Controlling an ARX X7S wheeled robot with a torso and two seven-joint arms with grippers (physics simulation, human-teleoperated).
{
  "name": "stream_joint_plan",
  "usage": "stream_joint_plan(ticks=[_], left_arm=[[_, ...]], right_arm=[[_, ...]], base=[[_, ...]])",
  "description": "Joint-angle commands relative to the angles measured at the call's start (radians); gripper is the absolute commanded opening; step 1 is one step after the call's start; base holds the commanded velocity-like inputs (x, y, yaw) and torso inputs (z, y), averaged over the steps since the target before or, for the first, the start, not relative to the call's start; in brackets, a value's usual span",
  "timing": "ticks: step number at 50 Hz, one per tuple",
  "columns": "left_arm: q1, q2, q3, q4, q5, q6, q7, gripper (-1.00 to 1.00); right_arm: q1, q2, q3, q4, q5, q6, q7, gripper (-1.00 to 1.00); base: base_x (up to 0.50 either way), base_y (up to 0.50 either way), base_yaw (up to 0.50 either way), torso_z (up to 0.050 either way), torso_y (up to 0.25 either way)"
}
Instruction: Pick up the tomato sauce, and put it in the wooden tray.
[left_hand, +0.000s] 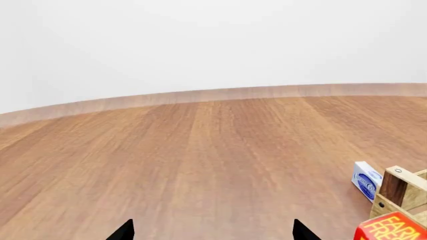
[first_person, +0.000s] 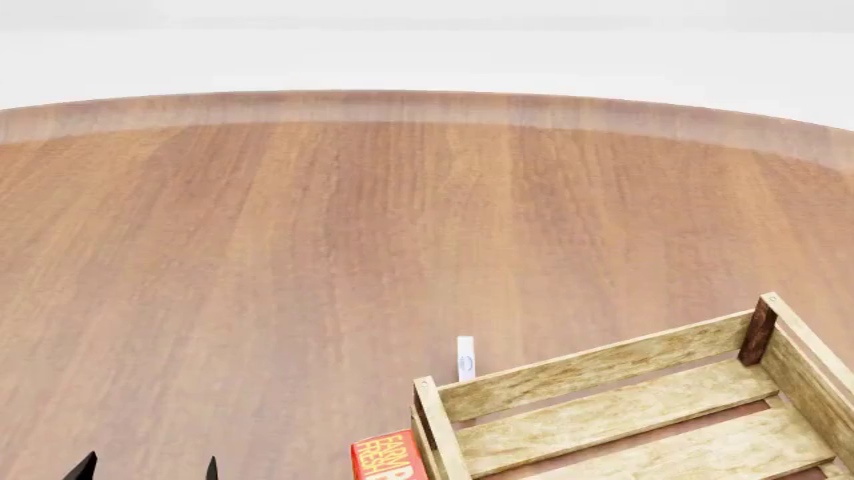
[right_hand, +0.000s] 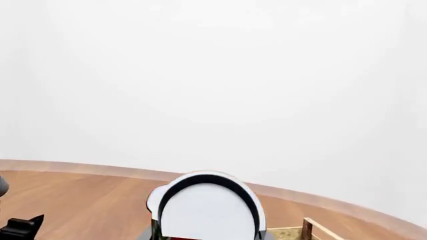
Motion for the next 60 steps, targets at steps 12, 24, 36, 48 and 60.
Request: stream_joint_plan(ticks=[12, 24, 36, 48, 60], left_arm=[[0.005, -0.001, -0.002, 0.003, -0.012, 0.021, 0.005, 1.00], [0.001, -0.004, 0.001, -0.006, -0.017, 0.028, 0.005, 1.00], [0.001, -0.007, 0.004, -0.004, -0.022, 0.028, 0.000, 1.00], [-0.001, -0.010, 0.008, -0.007, -0.025, 0.030, -0.003, 1.00], [-0.001, -0.013, 0.013, -0.001, -0.027, 0.026, -0.009, 1.00]], right_arm=[[0.143, -0.007, 0.110, -0.066, 0.205, 0.166, -0.104, -1.00], [0.232, -0.023, 0.181, 0.017, 0.382, 0.177, -0.150, -1.00], [0.296, -0.047, 0.206, 0.058, 0.468, 0.218, -0.195, -1.00], [0.355, -0.070, 0.231, 0.120, 0.557, 0.241, -0.247, -1.00], [0.458, -0.105, 0.266, 0.189, 0.647, 0.306, -0.302, -1.00]], base=[[0.00, 0.00, 0.00, 0.000, 0.000], [0.00, 0.00, 0.00, 0.000, 0.000], [0.00, 0.00, 0.00, 0.000, 0.000], [0.00, 0.00, 0.00, 0.000, 0.000], [0.00, 0.00, 0.00, 0.000, 0.000]])
